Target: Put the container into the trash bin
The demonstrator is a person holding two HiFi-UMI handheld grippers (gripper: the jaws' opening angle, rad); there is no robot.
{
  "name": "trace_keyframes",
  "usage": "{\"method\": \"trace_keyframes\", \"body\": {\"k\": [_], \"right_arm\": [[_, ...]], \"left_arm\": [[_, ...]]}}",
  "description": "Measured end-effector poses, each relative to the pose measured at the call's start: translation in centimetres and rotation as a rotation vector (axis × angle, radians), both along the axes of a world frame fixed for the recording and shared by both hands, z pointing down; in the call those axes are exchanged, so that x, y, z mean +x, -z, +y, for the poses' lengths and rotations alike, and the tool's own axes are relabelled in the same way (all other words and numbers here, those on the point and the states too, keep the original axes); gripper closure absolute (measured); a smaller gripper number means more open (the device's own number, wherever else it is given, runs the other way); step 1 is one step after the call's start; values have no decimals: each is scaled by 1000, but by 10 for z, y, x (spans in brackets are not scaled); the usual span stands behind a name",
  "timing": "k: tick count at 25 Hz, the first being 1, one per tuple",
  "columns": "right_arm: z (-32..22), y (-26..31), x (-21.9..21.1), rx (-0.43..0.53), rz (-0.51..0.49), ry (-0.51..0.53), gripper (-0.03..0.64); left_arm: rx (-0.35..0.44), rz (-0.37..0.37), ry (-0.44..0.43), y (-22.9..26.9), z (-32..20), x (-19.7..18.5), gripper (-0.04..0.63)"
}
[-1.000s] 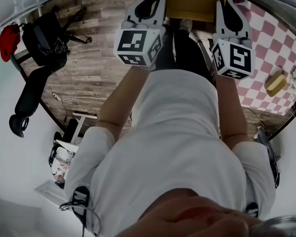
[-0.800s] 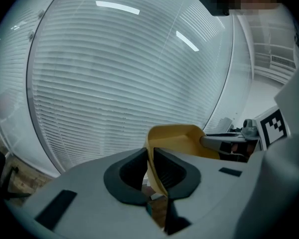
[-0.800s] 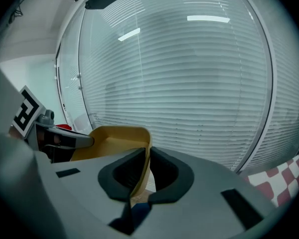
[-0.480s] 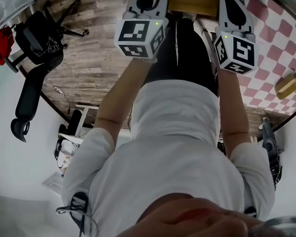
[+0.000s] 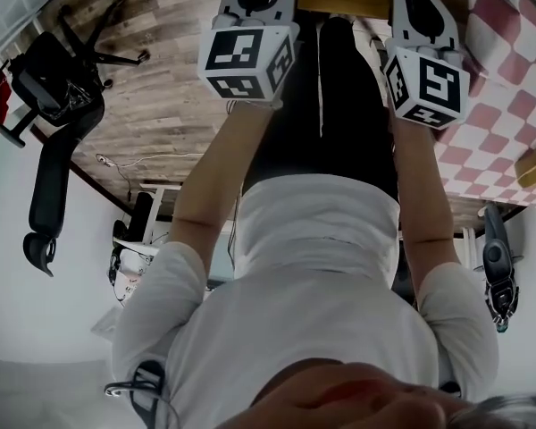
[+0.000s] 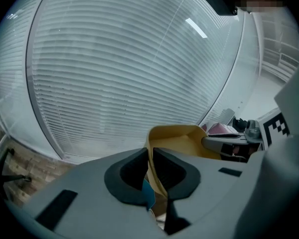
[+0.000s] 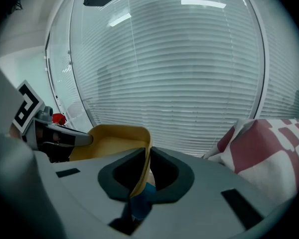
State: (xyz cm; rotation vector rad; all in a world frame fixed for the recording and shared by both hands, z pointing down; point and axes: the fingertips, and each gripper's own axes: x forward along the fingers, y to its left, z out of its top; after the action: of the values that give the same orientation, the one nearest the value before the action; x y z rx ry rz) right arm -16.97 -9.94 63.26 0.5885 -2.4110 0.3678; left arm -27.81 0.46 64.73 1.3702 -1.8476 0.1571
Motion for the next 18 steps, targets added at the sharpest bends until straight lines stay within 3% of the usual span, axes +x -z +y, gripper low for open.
{"method": "trace_keyframes", "body": {"k": [18], "right_arm": [[18,-118,16,-40,67,6,566]], "left_arm": [[-76,42,26,-115,19,16,539]]}}
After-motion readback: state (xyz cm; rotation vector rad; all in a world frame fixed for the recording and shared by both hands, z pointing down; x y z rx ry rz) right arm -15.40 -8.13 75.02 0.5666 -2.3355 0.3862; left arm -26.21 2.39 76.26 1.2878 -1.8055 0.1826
